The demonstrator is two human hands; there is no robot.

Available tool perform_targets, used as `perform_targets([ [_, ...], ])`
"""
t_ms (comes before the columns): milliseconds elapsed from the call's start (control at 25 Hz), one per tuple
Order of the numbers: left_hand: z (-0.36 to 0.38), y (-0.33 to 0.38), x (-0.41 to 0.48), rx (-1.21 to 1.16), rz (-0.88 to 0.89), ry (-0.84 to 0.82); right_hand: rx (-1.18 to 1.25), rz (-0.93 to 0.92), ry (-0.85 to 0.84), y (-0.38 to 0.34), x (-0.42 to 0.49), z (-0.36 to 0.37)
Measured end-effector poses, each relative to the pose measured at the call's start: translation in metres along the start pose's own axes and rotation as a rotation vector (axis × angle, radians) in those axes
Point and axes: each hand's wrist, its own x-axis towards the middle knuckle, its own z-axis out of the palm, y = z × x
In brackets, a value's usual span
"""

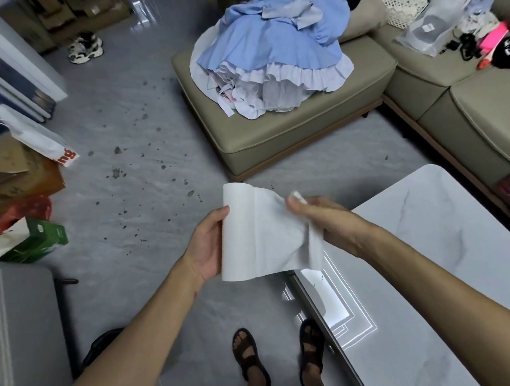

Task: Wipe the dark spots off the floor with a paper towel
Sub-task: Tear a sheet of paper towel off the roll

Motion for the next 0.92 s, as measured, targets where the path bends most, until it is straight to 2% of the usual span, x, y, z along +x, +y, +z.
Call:
perform_targets([
  [40,0.001,0.0,-0.001,0.01,-0.012,-0.02,-0.109,0.002,-0.032,0.003,0.0,0.006],
  [160,0.005,-0.001,-0.003,0.09,-0.06,-0.026,-0.349,0.011,0.057,0.01,0.005,0.018],
  [360,0.009,0.001,0.002,0.316,0.005,0.117,-0.474,0.027,0.096,0.004,0.009,0.019],
  [480,0.008,0.004,0.006,0.343,0.071,0.199,-0.518,0.013,0.184,-0.002,0.008,0.013],
  [560,-0.002,0.012,0.003,0.362,0.071,0.215,-0.487,0.013,0.198,-0.008,0.005,0.004],
  [640,-0.009,0.016,0.001,0.329,-0.002,0.166,-0.431,0.027,0.156,-0.011,0.001,-0.003],
  [720,-0.007,0.014,0.0,0.166,-0.039,0.112,-0.284,0.04,0.12,-0.011,-0.002,-0.003],
  [800,-0.004,0.012,0.002,-0.007,-0.005,0.048,-0.078,0.032,0.097,-0.01,-0.003,-0.001],
  [920,-0.005,0.01,0.002,-0.169,0.022,-0.015,0.132,-0.054,0.082,-0.009,-0.003,-0.009],
])
